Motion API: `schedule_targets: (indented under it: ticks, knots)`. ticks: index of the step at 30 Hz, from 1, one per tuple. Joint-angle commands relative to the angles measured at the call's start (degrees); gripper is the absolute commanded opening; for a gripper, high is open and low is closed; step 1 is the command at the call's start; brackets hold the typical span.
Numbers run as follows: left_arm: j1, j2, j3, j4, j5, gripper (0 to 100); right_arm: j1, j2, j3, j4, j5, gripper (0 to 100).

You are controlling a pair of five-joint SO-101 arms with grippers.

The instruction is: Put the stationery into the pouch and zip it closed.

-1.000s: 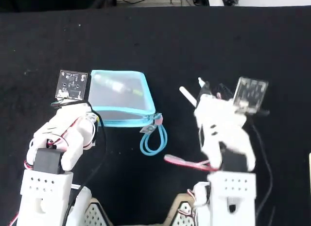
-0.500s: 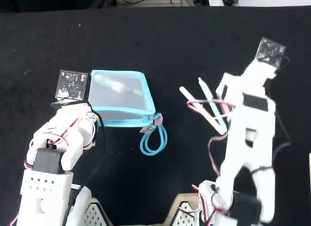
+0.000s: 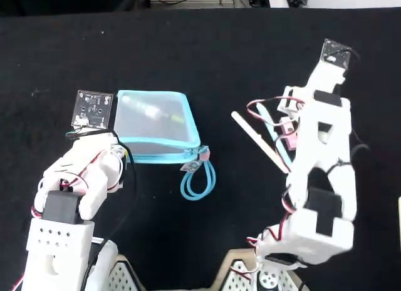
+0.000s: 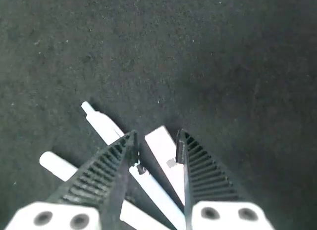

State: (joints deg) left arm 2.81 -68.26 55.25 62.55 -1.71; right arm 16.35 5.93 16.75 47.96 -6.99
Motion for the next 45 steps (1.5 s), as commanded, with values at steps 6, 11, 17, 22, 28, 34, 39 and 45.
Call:
schedule_targets:
  ticks: [6, 11, 17, 22, 28, 34, 39, 45]
  knots:
    - [0.13, -0.35, -0.57, -1.32, 0.09, 3, -0.7, 11.47, -16.4, 7.47, 5.19, 18.8]
    - [0.13, -0.35, -0.57, -1.32, 0.09, 3, -0.35, 20.44, -27.47, 14.42, 5.27, 18.8]
    - [0.13, -0.35, -0.57, -1.32, 0.09, 3, 0.44, 30.46, -39.16, 21.36, 9.32, 18.8]
    - [0.13, -0.35, -0.57, -1.32, 0.09, 3, -2.29, 36.7, -47.6, 27.69, 12.66, 18.8]
    - [0.13, -0.35, -0.57, -1.32, 0.09, 3, -2.64, 43.03, -54.2, 30.59, 13.71, 18.7]
    - [0.13, -0.35, -0.57, -1.32, 0.09, 3, -1.23, 43.91, -64.75, 41.85, 14.07, 19.0]
    - [0.13, -0.35, -0.48, -1.32, 0.09, 3, -1.49, 44.26, -74.77, 53.01, 23.91, 19.1]
    - [0.13, -0.35, -0.48, -1.32, 0.09, 3, -1.23, 44.26, -71.25, 52.13, 30.95, 19.1]
